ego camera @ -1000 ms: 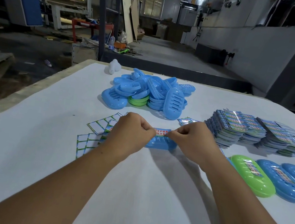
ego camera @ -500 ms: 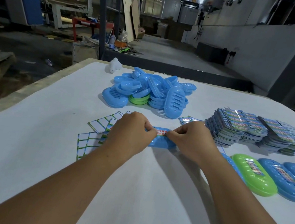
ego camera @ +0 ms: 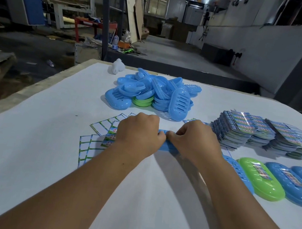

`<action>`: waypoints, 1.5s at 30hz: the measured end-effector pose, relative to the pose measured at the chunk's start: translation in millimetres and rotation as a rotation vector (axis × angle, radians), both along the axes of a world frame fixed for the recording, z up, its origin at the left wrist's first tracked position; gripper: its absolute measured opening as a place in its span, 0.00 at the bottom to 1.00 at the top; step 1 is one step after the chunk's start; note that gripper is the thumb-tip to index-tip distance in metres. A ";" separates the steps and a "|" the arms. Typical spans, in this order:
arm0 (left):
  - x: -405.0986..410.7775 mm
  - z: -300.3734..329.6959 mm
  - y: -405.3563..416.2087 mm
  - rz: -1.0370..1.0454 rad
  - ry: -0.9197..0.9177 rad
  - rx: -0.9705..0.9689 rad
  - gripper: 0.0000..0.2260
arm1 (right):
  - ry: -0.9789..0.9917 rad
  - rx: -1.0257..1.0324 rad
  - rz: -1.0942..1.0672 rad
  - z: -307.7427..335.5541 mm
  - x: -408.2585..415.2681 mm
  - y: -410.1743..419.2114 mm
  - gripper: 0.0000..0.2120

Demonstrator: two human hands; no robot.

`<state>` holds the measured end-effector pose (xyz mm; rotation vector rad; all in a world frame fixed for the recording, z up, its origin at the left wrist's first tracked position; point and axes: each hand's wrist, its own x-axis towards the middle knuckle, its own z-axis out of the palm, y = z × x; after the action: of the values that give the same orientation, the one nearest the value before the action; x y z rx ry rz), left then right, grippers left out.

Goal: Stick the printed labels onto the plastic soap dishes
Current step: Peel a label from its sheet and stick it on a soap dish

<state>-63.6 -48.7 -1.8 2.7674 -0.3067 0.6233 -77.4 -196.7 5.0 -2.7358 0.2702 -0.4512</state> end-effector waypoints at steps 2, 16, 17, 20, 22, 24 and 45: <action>0.7 0.2 0.5 0.013 0.002 0.014 0.14 | 0.014 0.021 -0.001 0.2 1.1 -1.0 0.21; 6.6 -6.3 15.8 -0.055 0.149 -0.336 0.06 | 0.077 -0.070 0.446 5.7 -23.9 5.0 0.29; 6.5 -6.3 15.9 -0.056 0.141 -0.355 0.06 | 0.103 -0.114 0.418 7.5 -27.0 4.0 0.30; 5.8 -8.3 15.1 -0.066 0.110 -0.379 0.04 | 0.199 -0.200 0.304 12.9 -36.5 -0.9 0.27; 5.3 -9.8 13.5 -0.078 0.088 -0.377 0.03 | 0.274 -0.217 0.232 17.5 -42.1 -8.3 0.25; 4.8 -10.5 11.9 -0.086 0.070 -0.376 0.02 | 0.316 -0.230 0.184 23.2 -47.9 -18.8 0.24; 0.4 -8.9 8.5 -0.095 0.097 -0.321 0.03 | 0.344 -0.177 0.103 31.1 -45.8 -66.0 0.24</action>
<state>-63.2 -40.2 -10.7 2.4509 -0.2872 0.4664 -123.1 -262.7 36.1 -2.9754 0.1798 0.0286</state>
